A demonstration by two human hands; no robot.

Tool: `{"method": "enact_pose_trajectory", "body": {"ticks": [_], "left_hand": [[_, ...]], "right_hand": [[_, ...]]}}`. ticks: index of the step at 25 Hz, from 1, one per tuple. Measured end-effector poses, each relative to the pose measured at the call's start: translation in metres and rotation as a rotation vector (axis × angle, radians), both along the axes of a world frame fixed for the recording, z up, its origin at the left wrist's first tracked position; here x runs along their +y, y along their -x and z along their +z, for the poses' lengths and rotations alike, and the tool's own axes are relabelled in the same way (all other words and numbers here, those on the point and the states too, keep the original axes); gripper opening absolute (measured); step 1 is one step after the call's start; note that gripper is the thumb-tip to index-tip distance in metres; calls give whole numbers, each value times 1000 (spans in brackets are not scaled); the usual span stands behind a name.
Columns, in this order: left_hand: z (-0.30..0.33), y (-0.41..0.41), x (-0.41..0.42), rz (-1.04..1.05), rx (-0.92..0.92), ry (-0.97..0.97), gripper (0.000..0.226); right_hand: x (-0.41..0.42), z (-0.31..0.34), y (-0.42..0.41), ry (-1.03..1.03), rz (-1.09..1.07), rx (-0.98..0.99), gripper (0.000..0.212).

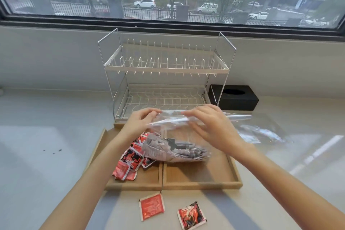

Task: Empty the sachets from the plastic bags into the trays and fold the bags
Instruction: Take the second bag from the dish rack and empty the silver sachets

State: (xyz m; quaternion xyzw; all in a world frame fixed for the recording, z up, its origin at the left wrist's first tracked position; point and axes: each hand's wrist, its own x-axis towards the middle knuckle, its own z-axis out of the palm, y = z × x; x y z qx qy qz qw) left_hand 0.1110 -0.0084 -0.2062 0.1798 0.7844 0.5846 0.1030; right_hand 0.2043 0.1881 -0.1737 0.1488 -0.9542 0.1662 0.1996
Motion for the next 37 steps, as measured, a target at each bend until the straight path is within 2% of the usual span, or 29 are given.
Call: {"method": "enact_pose_trajectory", "body": {"ticks": [2, 5, 9, 12, 15, 18, 22, 27, 31, 37], "left_hand": [[4, -5, -4, 29, -36, -94, 27], [13, -11, -10, 70, 4, -194, 35], [21, -24, -12, -136, 73, -108, 40], [19, -27, -11, -171, 106, -108, 30], [18, -28, -8, -88, 98, -161, 18], [18, -27, -4, -2, 111, -184, 17], [18, -27, 0, 38, 126, -168, 17], [20, -32, 2, 27, 149, -125, 16], [20, -35, 1, 18, 165, -117, 11], [7, -33, -9, 109, 211, 28, 6]], "right_hand": [[4, 12, 5, 151, -52, 25, 20], [14, 28, 12, 288, -78, -67, 20], [23, 39, 19, 372, -73, -195, 14], [26, 38, 24, 383, -98, -230, 14], [25, 38, 27, 356, -116, -233, 17], [23, 38, 27, 316, -134, -214, 22], [23, 46, 24, 369, -33, -374, 12], [9, 54, 32, 232, 23, -401, 37], [-5, 58, 36, 294, 121, -358, 13], [2, 53, 32, 420, 68, -341, 4]]}}
